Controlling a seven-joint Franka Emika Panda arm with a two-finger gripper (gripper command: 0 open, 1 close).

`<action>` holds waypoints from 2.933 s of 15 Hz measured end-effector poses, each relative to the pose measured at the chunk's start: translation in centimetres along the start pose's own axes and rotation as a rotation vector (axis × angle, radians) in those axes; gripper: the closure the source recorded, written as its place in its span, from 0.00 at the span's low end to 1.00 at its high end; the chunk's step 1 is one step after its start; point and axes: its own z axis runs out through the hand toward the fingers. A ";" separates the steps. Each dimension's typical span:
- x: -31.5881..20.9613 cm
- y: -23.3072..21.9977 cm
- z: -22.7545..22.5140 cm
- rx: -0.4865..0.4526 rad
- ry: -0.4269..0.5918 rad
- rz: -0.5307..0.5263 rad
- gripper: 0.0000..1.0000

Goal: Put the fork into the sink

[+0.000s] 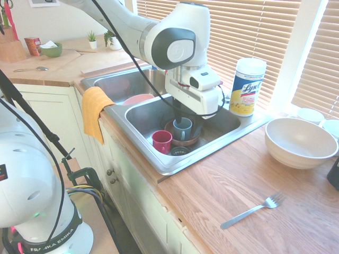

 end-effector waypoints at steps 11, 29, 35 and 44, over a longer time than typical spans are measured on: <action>11.9 13.5 -6.0 -0.025 0.037 0.064 0.00; 20.1 19.9 6.1 -0.021 0.018 0.170 1.00; 20.3 19.9 6.1 -0.013 0.019 0.180 1.00; 20.4 20.0 6.1 -0.008 0.020 0.187 1.00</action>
